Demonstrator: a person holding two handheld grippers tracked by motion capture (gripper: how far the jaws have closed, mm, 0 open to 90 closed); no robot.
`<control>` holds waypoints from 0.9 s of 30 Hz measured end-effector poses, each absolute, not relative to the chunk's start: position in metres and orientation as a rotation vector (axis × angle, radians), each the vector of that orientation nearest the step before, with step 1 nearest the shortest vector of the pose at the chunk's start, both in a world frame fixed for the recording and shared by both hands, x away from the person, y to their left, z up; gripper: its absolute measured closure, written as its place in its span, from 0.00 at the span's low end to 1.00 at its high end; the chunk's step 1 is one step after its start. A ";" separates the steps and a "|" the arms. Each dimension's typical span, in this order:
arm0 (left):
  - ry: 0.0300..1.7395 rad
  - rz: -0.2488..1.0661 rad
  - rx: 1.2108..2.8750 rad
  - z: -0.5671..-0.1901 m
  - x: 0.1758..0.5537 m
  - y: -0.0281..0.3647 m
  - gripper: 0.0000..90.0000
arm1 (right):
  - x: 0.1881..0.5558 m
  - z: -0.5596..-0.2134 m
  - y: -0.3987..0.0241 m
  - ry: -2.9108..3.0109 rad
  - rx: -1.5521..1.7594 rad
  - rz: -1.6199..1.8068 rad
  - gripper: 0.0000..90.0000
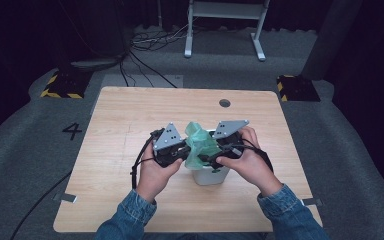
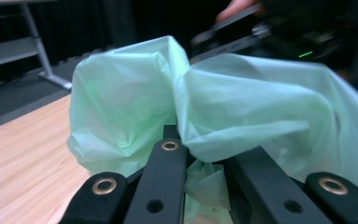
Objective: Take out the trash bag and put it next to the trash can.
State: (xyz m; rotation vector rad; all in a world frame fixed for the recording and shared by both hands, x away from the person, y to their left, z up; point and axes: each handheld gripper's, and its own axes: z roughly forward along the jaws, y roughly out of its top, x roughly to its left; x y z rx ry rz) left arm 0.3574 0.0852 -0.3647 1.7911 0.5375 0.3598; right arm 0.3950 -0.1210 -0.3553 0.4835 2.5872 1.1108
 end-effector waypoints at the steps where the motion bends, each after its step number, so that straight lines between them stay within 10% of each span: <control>1: 0.528 0.360 1.793 -0.364 0.357 0.084 0.97 | 0.396 -0.355 -0.119 2.593 0.496 1.098 0.27; 4: 0.523 0.364 1.794 -0.363 0.355 0.084 0.97 | 0.398 -0.354 -0.117 2.635 0.454 1.051 0.70; 8: 0.563 0.405 1.763 -0.364 0.355 0.087 0.81 | 0.399 -0.354 -0.120 2.649 0.479 1.028 0.95; 15: 0.644 0.529 1.712 -0.364 0.348 0.104 0.35 | 0.399 -0.353 -0.131 2.578 0.537 1.132 0.98; 27: 0.688 0.628 1.767 -0.372 0.329 0.131 0.30 | 0.393 -0.330 -0.155 2.413 0.588 1.374 0.97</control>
